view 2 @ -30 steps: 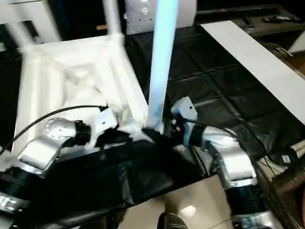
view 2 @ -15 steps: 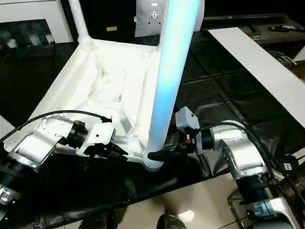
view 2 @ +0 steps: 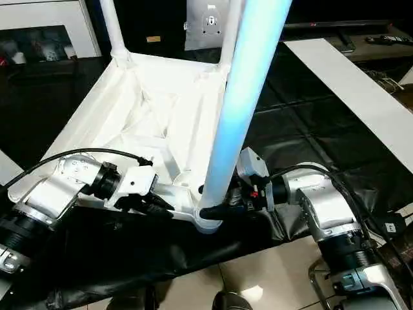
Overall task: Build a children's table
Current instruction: Rotate leg to tighten
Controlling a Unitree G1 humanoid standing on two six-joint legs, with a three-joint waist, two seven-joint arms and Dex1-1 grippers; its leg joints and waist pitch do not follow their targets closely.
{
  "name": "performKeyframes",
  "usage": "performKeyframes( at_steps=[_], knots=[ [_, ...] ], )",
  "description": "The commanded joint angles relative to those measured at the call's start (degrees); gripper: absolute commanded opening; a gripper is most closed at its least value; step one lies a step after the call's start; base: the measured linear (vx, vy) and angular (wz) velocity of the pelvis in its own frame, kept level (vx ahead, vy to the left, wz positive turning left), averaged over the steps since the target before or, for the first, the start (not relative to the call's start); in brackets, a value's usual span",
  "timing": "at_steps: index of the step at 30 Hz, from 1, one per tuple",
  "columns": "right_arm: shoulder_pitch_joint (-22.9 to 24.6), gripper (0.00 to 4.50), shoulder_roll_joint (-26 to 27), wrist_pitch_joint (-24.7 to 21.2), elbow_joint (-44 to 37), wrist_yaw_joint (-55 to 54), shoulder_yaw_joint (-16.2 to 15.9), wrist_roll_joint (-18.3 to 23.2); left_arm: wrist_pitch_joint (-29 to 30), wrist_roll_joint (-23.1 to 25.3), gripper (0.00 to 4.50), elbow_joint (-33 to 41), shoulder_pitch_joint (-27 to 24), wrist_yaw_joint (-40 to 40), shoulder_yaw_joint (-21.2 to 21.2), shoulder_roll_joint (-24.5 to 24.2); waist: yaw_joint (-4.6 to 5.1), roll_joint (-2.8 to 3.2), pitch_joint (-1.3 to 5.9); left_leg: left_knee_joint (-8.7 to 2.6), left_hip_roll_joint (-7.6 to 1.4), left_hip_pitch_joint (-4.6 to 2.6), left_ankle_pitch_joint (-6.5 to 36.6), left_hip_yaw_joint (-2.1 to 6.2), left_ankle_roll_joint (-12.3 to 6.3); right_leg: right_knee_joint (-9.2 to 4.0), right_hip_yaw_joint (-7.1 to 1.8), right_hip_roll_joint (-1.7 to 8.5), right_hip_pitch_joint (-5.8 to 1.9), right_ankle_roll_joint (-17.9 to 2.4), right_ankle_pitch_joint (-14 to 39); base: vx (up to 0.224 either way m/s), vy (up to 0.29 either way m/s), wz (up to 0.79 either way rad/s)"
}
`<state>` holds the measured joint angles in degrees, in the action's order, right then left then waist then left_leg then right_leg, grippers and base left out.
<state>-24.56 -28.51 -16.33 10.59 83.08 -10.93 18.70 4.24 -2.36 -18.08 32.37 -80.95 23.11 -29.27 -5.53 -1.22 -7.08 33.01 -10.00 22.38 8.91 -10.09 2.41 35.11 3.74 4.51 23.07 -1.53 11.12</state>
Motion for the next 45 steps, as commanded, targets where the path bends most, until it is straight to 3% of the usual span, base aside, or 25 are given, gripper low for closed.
performKeyframes(
  at_steps=[1,4,5,8,11,12,14,15,20,21,23,24,26,28,34,35,36,37,38,39,42,45],
  knots=[
    [1.9,2.04,1.8,-7.4,-4.2,-3.5,0.7,4.5,4.1,-1.4,0.0,3.4,-0.5,3.3,-1.5,1.4,0.4,-0.34,4.51,-3.46,-3.55,-1.35,7.2,0.65,-5.54,-3.46,-2.97,4.15,-2.78,-14.6,7.2,0.0,0.0,0.0],
    [2.5,2.04,2.7,-8.5,-5.4,-5.4,0.9,4.9,5.2,-1.1,0.0,4.0,-0.7,5.1,-2.0,1.8,0.49,-0.26,4.2,-3.58,-3.39,-1.34,9.7,0.7,-4.63,-4.1,-2.99,4.28,-2.56,-13.6,11.8,0.0,0.0,0.0],
    [3.6,2.04,5.1,-8.8,-6.5,-10.0,1.2,4.1,7.4,-0.4,0.0,4.6,-0.9,8.5,-3.0,2.7,0.58,0.06,3.93,-3.76,-3.31,-1.41,12.0,0.8,-3.44,-4.6,-3.02,4.4,-2.46,-12.7,15.9,0.0,0.0,0.0],
    [5.0,2.04,10.1,-9.4,-6.5,-19.5,1.0,0.6,13.9,0.2,0.0,6.3,-1.7,16.4,-5.0,6.4,1.02,-0.29,3.67,-4.14,-3.17,-1.45,15.1,1.17,-0.81,-5.21,-3.0,4.48,-2.26,-9.9,23.4,0.0,0.0,0.0],
    [5.0,2.04,16.1,-12.0,-6.2,-30.3,1.0,-2.9,20.0,0.9,0.0,7.1,-2.2,23.6,-6.1,11.2,2.5,-0.4,3.45,-4.43,-2.98,-1.15,16.1,1.48,0.97,-5.33,-2.83,4.41,-2.17,-8.8,25.6,0.0,0.0,0.0],
    [4.8,2.04,17.8,-13.3,-6.5,-33.0,0.8,-3.5,21.6,1.3,0.0,7.0,-2.0,25.8,-6.4,12.8,3.04,-0.58,3.42,-4.45,-2.85,-1.11,16.3,1.57,0.93,-5.52,-2.8,4.44,-2.24,-8.1,26.7,0.0,0.0,0.0],
    [4.1,2.03,21.9,-15.6,-6.3,-39.8,0.0,-5.4,24.5,2.1,0.0,5.9,-1.1,30.3,-6.7,16.6,3.54,-0.34,3.41,-4.35,-2.75,-1.08,15.6,1.52,0.29,-5.72,-2.89,4.29,-2.16,-7.7,25.9,0.0,0.0,0.0],
    [3.5,2.02,24.4,-16.5,-5.5,-43.5,-0.1,-6.3,25.6,2.5,0.0,5.0,-0.5,32.8,-6.8,18.5,3.81,-0.3,3.37,-4.31,-2.67,-1.31,16.2,1.38,0.19,-5.96,-3.0,4.19,-1.81,-7.6,25.5,0.0,0.0,0.0],
    [0.0,2.01,32.2,-15.5,0.4,-56.7,2.2,-9.8,27.6,4.5,0.0,2.0,1.9,39.8,-7.1,23.7,4.13,-0.12,3.16,-4.39,-2.44,-1.74,18.4,1.55,0.72,-6.58,-2.99,4.22,-1.39,-6.0,29.9,0.0,0.0,0.0],
    [-1.2,2.01,35.0,-14.8,2.4,-61.9,4.0,-11.5,28.4,6.0,0.0,1.6,2.6,42.2,-7.3,25.3,4.15,-0.01,3.13,-4.54,-2.55,-1.85,18.9,1.65,0.88,-6.64,-2.95,4.13,-1.34,-5.7,29.4,0.0,0.0,0.0],
    [-1.6,2.01,35.7,-14.2,3.0,-63.4,4.4,-12.2,28.4,6.4,0.0,1.4,2.9,42.9,-7.3,25.7,4.19,-0.03,3.17,-4.64,-2.57,-1.96,19.6,1.62,0.94,-6.69,-3.0,4.02,-1.27,-5.5,28.3,0.0,0.0,0.0],
    [-1.7,2.56,36.4,-13.5,3.4,-64.2,4.9,-12.0,28.6,6.6,0.0,1.5,3.0,43.2,-7.1,25.9,4.11,0.27,3.18,-4.77,-2.63,-1.85,19.1,1.58,0.5,-6.54,-3.14,4.01,-1.35,-5.7,25.6,0.0,0.0,0.0],
    [-1.7,2.7,36.2,-11.3,3.5,-64.4,5.1,-12.4,28.2,7.2,0.0,1.7,3.2,42.9,-6.3,25.7,4.09,0.2,3.36,-4.87,-2.69,-1.72,18.2,1.5,0.19,-6.36,-3.17,3.9,-1.51,-5.9,22.8,0.0,0.0,0.0],
    [-1.1,2.88,35.5,-10.7,2.6,-63.5,5.3,-12.5,28.3,7.5,0.0,2.1,2.8,42.1,-5.9,24.8,3.96,0.45,3.57,-4.85,-2.77,-1.52,15.3,1.29,-0.55,-5.79,-3.24,3.7,-1.86,-7.5,15.7,0.0,0.0,0.0],
    [0.9,3.42,29.2,-6.7,-0.2,-55.4,6.9,-11.2,26.0,7.5,0.0,3.5,1.1,36.9,-5.4,20.0,3.61,0.45,3.75,-4.57,-2.89,-1.28,12.7,1.04,-2.51,-5.41,-3.14,3.82,-2.42,-9.9,10.4,0.0,0.0,0.0],
    [1.2,3.51,27.8,-6.0,-0.6,-53.3,7.0,-10.6,25.4,7.4,0.0,3.8,0.8,36.0,-5.3,19.2,3.69,0.44,3.72,-4.58,-2.89,-1.21,12.3,1.0,-2.7,-5.35,-3.18,3.85,-2.42,-10.2,9.9,0.0,0.0,0.0],
    [2.5,3.7,22.5,-2.7,-2.0,-45.6,6.4,-9.3,23.7,6.7,0.0,4.6,-0.1,32.5,-4.9,16.5,3.54,0.37,3.8,-4.51,-2.88,-1.21,11.8,1.0,-2.99,-5.35,-3.08,3.87,-2.58,-10.6,9.5,0.0,0.0,0.0],
    [2.6,3.7,22.0,-2.2,-2.1,-44.8,6.4,-9.2,23.5,6.6,0.0,4.7,-0.2,32.1,-4.9,16.3,3.41,0.43,3.82,-4.33,-2.96,-1.26,11.3,0.85,-3.72,-5.15,-3.14,3.83,-2.65,-10.8,8.1,0.0,0.0,0.0],
    [3.4,3.8,19.1,0.5,-2.8,-40.4,5.7,-8.9,22.2,6.4,0.0,5.0,-0.7,30.3,-4.7,14.8,3.15,0.74,3.73,-4.34,-3.03,-1.22,11.1,1.0,-3.97,-5.15,-3.08,3.92,-2.7,-11.0,7.4,0.0,0.0,0.0],
    [3.6,3.97,17.5,0.9,-2.7,-38.1,6.5,-8.0,19.6,6.0,0.0,4.9,-1.0,27.9,-4.3,13.4,3.25,0.53,3.77,-4.28,-3.02,-1.07,10.5,0.92,-4.66,-5.07,-3.09,3.85,-2.8,-11.7,6.0,0.0,0.0,0.0],
    [3.6,4.15,13.6,1.5,-2.1,-31.7,8.4,-6.0,15.2,5.3,0.0,4.7,-1.6,23.1,-3.7,10.3,3.31,0.44,3.63,-4.29,-3.03,-1.14,10.6,0.86,-5.28,-5.07,-3.0,3.91,-2.73,-13.1,7.5,0.0,0.0,0.0],
    [3.0,4.34,9.6,2.2,-1.2,-24.5,8.8,-4.8,10.7,4.7,0.0,4.4,-1.9,17.2,-2.4,6.8,3.08,0.53,3.52,-4.32,-3.2,-1.26,12.3,0.94,-5.21,-5.3,-3.02,4.02,-2.66,-12.6,11.4,0.0,0.0,0.0]
  ],
)
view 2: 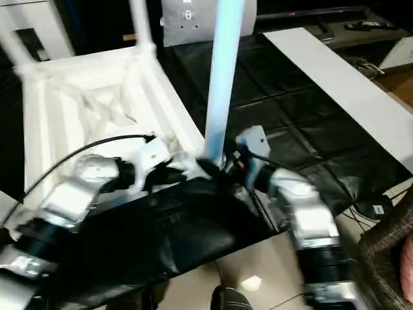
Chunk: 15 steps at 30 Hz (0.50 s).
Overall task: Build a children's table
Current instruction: Rotate leg to tighten
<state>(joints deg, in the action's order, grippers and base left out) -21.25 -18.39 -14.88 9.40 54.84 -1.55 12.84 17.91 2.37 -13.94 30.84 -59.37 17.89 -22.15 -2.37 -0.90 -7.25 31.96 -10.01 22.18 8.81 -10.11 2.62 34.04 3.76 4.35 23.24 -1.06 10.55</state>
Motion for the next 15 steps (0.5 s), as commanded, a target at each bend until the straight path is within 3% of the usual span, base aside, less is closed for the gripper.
performKeyframes(
  at_steps=[1,5,6,9,14,15],
  knots=[
    [-0.5,4.34,-1.6,0.9,0.1,5.9,-0.8,1.4,-3.6,-0.4,0.0,0.2,-0.4,-6.1,3.1,-1.2,-0.03,0.02,3.69,-3.33,-3.33,-1.14,11.9,0.84,-5.19,-4.09,-3.08,4.04,-2.64,-13.3,11.3,0.0,0.0,0.0],
    [-1.9,4.34,-7.2,4.4,2.7,17.6,-4.3,2.6,-7.6,-2.1,0.0,-1.1,0.0,-14.9,4.7,-5.4,-0.55,0.17,3.85,-3.14,-3.34,-1.33,11.0,0.76,-5.59,-3.75,-3.06,4.1,-2.68,-14.4,9.3,0.0,0.0,0.0],
    [-2.5,4.08,-7.8,4.8,3.6,19.2,-4.8,2.7,-8.5,-2.2,0.0,-1.4,0.2,-16.5,5.1,-6.0,-0.93,0.24,3.84,-3.06,-3.4,-1.41,10.5,0.66,-5.85,-3.59,-3.07,4.1,-2.57,-15.2,8.1,0.0,0.0,0.0],
    [-4.6,4.08,-9.1,5.2,6.3,24.5,-6.4,2.5,-11.5,-2.2,0.0,-2.9,1.1,-20.8,6.4,-7.8,-1.08,0.17,3.9,-3.04,-3.36,-1.26,10.1,0.69,-6.0,-3.35,-2.9,4.08,-2.71,-15.7,8.0,0.0,0.0,0.0],
    [-5.9,3.6,-9.5,5.4,7.7,27.2,-7.6,2.1,-12.9,-1.9,0.0,-3.6,1.7,-22.5,7.2,-8.4,-1.43,0.11,3.86,-3.1,-3.6,-1.32,10.8,0.65,-5.25,-3.38,-3.03,4.29,-2.66,-15.7,9.5,0.0,0.0,0.0],
    [-7.6,3.5,-9.8,6.5,10.2,29.5,-8.9,1.9,-14.8,-1.4,0.0,-5.0,2.5,-23.5,7.7,-8.6,-1.48,-0.15,3.85,-3.03,-3.55,-1.31,10.6,0.59,-5.32,-3.35,-2.99,4.29,-2.57,-15.9,9.3,0.0,0.0,0.0]
  ],
)
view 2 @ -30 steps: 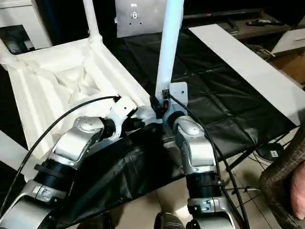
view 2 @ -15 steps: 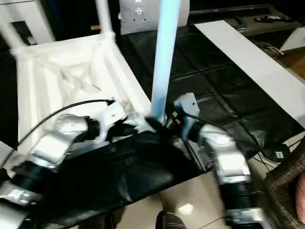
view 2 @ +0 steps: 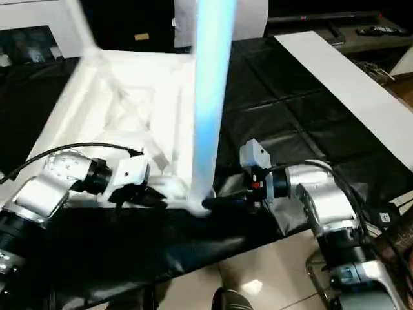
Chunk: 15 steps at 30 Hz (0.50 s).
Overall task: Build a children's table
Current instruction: Rotate leg to tighten
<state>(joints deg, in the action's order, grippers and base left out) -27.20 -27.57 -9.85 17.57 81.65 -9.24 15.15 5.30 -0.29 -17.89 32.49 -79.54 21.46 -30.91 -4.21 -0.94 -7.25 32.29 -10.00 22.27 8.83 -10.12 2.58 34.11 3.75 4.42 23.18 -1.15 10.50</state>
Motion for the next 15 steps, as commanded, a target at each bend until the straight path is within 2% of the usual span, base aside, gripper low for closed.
performKeyframes(
  at_steps=[1,2,5,7,8,10,15],
  knots=[
    [-1.6,3.5,-0.7,1.5,2.0,2.7,-1.2,-0.4,-2.2,1.3,0.0,-1.0,0.9,-3.3,4.2,0.1,0.28,0.02,3.81,-3.37,-3.51,-1.42,11.1,0.57,-5.21,-3.55,-3.01,4.24,-2.49,-15.7,10.3,0.0,0.0,0.0],
    [-2.4,3.29,-0.7,2.0,3.2,3.7,-1.8,-0.6,-2.8,1.5,0.0,-1.5,1.2,-3.7,4.3,0.2,0.18,-0.11,3.87,-3.32,-3.53,-1.44,11.0,0.58,-5.18,-3.49,-3.02,4.3,-2.51,-15.6,10.4,0.0,0.0,0.0],
    [-4.1,3.06,-0.4,3.1,5.5,5.6,-2.5,-0.7,-3.8,1.3,0.0,-2.3,1.6,-4.5,4.4,0.4,0.06,-0.09,3.8,-3.34,-3.58,-1.39,10.6,0.61,-5.13,-3.41,-3.0,4.3,-2.5,-15.6,10.6,0.0,0.0,0.0],
    [-4.7,3.06,-0.1,3.1,6.0,6.3,-2.8,-0.7,-4.1,1.3,0.0,-2.4,1.7,-4.7,4.4,0.5,-0.17,-0.19,3.84,-3.28,-3.63,-1.45,9.7,0.55,-5.57,-3.24,-3.01,4.22,-2.46,-15.8,9.2,0.0,0.0,0.0],
    [-4.9,2.84,0.1,3.2,6.1,6.5,-2.9,-0.7,-4.3,1.3,0.0,-2.5,1.7,-4.8,4.4,0.6,-0.22,-0.18,3.87,-3.26,-3.64,-1.43,9.4,0.54,-5.67,-3.18,-3.01,4.24,-2.5,-15.8,8.9,0.0,0.0,0.0],
    [-5.0,2.7,0.4,3.2,6.0,6.9,-3.2,-0.5,-4.6,1.3,0.0,-2.7,1.7,-4.8,4.4,0.7,-0.27,-0.32,3.86,-3.25,-3.64,-1.41,9.0,0.52,-5.99,-3.12,-2.97,4.19,-2.49,-16.0,8.3,0.0,0.0,0.0],
    [-4.7,2.26,0.8,3.2,6.4,8.3,-4.3,0.1,-5.2,1.2,0.0,-3.3,1.8,-5.0,4.6,0.7,-0.35,-0.36,3.7,-3.4,-3.66,-1.45,10.2,0.57,-5.51,-3.45,-3.0,4.35,-2.42,-15.2,11.4,0.0,0.0,0.0]
  ],
)
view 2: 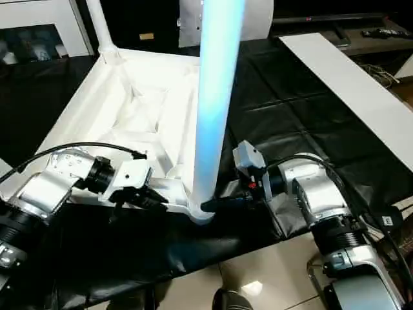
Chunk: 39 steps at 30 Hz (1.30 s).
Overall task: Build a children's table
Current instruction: Rotate leg to tighten
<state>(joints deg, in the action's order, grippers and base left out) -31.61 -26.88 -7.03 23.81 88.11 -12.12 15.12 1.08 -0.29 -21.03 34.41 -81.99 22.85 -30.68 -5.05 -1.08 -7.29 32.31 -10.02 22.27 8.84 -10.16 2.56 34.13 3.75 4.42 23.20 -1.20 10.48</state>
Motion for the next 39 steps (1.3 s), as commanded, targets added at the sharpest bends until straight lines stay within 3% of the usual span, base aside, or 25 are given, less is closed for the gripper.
performKeyframes(
  at_steps=[1,6,7,9,10,13,15,19,21,22,24,26,27,32,33,34,35,39],
  knots=[
    [-0.2,2.18,0.1,0.4,0.2,2.1,-1.5,0.2,-1.1,1.2,0.0,-0.2,-0.1,-2.6,3.2,0.5,0.47,-0.17,3.74,-3.42,-3.66,-1.47,10.1,0.6,-5.43,-3.45,-3.03,4.33,-2.39,-15.1,11.2,0.0,0.0,0.0],
    [0.4,1.97,0.2,-0.1,-0.2,2.7,-1.7,0.5,-1.3,1.3,0.0,-0.5,-0.2,-2.6,3.2,0.4,0.45,-0.16,3.69,-3.49,-3.66,-1.45,10.5,0.62,-5.26,-3.51,-3.03,4.32,-2.37,-15.0,11.6,0.0,0.0,0.0],
    [1.2,1.97,0.1,-1.3,-1.4,2.6,-1.6,1.0,-0.7,1.0,0.0,-0.3,-0.4,-2.0,2.8,0.5,0.43,0.07,3.65,-3.52,-3.66,-1.44,10.5,0.66,-5.19,-3.5,-3.02,4.28,-2.35,-15.1,11.5,0.0,0.0,0.0],
    [2.1,1.93,0.0,-2.7,-2.7,2.4,-1.4,1.6,0.5,0.4,0.0,0.1,-0.7,-1.4,2.2,0.8,0.38,-0.03,3.72,-3.48,-3.67,-1.49,10.4,0.61,-5.23,-3.48,-3.04,4.26,-2.39,-15.1,11.0,0.0,0.0,0.0],
    [4.5,1.93,-0.2,-6.7,-6.0,0.1,-0.9,3.0,4.3,-0.6,0.0,2.0,-1.5,1.1,0.8,1.9,0.33,-0.12,3.65,-3.58,-3.69,-1.47,9.7,0.53,-5.32,-3.38,-3.06,4.11,-2.51,-15.4,9.9,0.0,0.0,0.0],
    [7.2,1.93,1.1,-11.0,-10.0,-5.5,-0.3,3.5,8.6,-0.2,0.0,3.8,-2.4,5.2,-0.2,3.1,0.12,-0.18,3.53,-3.7,-3.8,-1.45,9.9,0.65,-5.37,-3.5,-3.07,4.26,-2.39,-15.1,10.7,0.0,0.0,0.0],
    [8.9,1.93,3.4,-11.4,-12.0,-11.2,0.0,2.1,13.0,-0.9,0.0,5.3,-3.0,8.7,-1.4,5.0,0.3,-0.05,3.23,-4.05,-3.75,-1.53,13.0,0.74,-3.95,-4.2,-3.13,4.46,-2.16,-13.9,16.4,0.0,0.0,0.0],
    [10.6,1.93,9.1,-14.6,-14.3,-22.8,0.8,-0.4,20.3,-1.8,0.0,8.8,-3.9,15.7,-3.3,9.7,1.21,-0.33,2.45,-4.58,-3.35,-1.77,20.5,1.54,-0.1,-5.9,-3.15,4.97,-1.64,-8.3,33.5,-0.013,0.001,-0.01],
    [10.7,1.93,11.4,-16.1,-14.9,-26.7,1.3,-0.9,22.4,-2.0,0.0,9.7,-4.0,18.1,-3.8,11.6,1.82,-0.37,2.15,-4.75,-3.24,-1.6,21.7,1.8,0.77,-6.11,-3.02,4.92,-1.49,-7.3,36.0,-0.055,0.007,-0.08],
    [10.5,1.93,14.3,-18.2,-15.0,-32.1,2.2,-1.7,24.3,-1.6,0.0,9.9,-3.7,21.7,-4.5,14.0,2.87,-0.58,2.11,-4.76,-2.87,-1.29,23.8,2.38,1.56,-6.69,-2.48,5.11,-1.72,-4.8,41.1,-0.053,0.02,-0.16],
    [10.2,1.93,17.8,-19.6,-14.8,-38.6,2.8,-3.1,26.4,-0.9,0.0,9.4,-3.0,26.2,-5.3,17.1,3.7,-0.39,2.15,-4.92,-2.79,-1.44,25.5,2.75,2.29,-7.07,-1.98,5.02,-1.62,-3.9,41.9,-0.049,0.033,-0.22],
    [9.6,1.93,21.9,-21.1,-13.9,-46.3,4.1,-4.1,28.9,-0.1,0.0,9.3,-2.4,30.4,-6.3,20.1,4.23,-0.13,2.42,-5.06,-2.78,-1.46,26.5,2.99,2.31,-7.35,-1.76,5.0,-1.81,-3.6,40.4,-0.02,0.019,-0.11],
    [8.7,1.93,24.9,-21.2,-12.3,-52.0,5.2,-4.9,30.2,0.6,0.0,8.8,-1.6,33.6,-7.0,22.2,4.74,-0.21,2.28,-5.09,-2.68,-1.83,28.5,3.09,2.35,-7.75,-1.58,4.85,-1.3,-3.5,39.9,0.0,0.0,0.0],
    [6.1,1.92,31.2,-18.2,-7.7,-63.5,7.4,-7.9,31.3,3.4,0.0,7.1,-0.1,40.3,-7.7,25.6,5.6,0.41,2.35,-5.34,-2.73,-2.08,30.6,3.14,2.35,-7.94,-1.55,4.62,-1.03,-3.7,37.0,0.0,0.0,0.0],
    [5.3,1.92,33.0,-18.1,-6.7,-66.6,8.0,-9.0,31.8,4.3,0.0,7.0,0.1,41.9,-7.5,26.3,5.74,0.15,2.49,-5.31,-2.71,-2.26,31.0,3.09,2.34,-7.96,-1.62,4.63,-0.97,-4.0,35.8,0.0,0.0,0.0],
    [4.7,1.92,34.5,-17.6,-6.1,-69.8,8.4,-10.1,32.4,5.1,0.0,7.0,0.2,43.8,-7.5,27.1,5.88,0.29,2.45,-5.46,-2.75,-2.15,30.7,3.06,2.35,-7.72,-1.81,4.55,-0.99,-4.6,34.1,0.0,0.0,0.0],
    [4.5,2.48,35.2,-16.8,-5.7,-70.6,8.0,-10.6,32.5,5.9,0.0,7.0,0.3,44.7,-7.1,27.3,5.95,0.28,2.53,-5.49,-2.75,-2.13,30.3,2.92,2.25,-7.7,-1.93,4.52,-0.98,-4.8,33.1,0.0,0.0,0.0],
    [5.5,2.78,34.8,-13.8,-6.3,-70.3,7.4,-11.3,31.8,7.1,0.0,7.1,0.1,44.8,-5.9,26.2,5.41,-0.05,3.07,-5.4,-2.88,-1.88,25.0,2.16,0.59,-6.88,-2.74,4.46,-1.36,-6.9,24.3,0.0,0.0,0.0]
  ],
)
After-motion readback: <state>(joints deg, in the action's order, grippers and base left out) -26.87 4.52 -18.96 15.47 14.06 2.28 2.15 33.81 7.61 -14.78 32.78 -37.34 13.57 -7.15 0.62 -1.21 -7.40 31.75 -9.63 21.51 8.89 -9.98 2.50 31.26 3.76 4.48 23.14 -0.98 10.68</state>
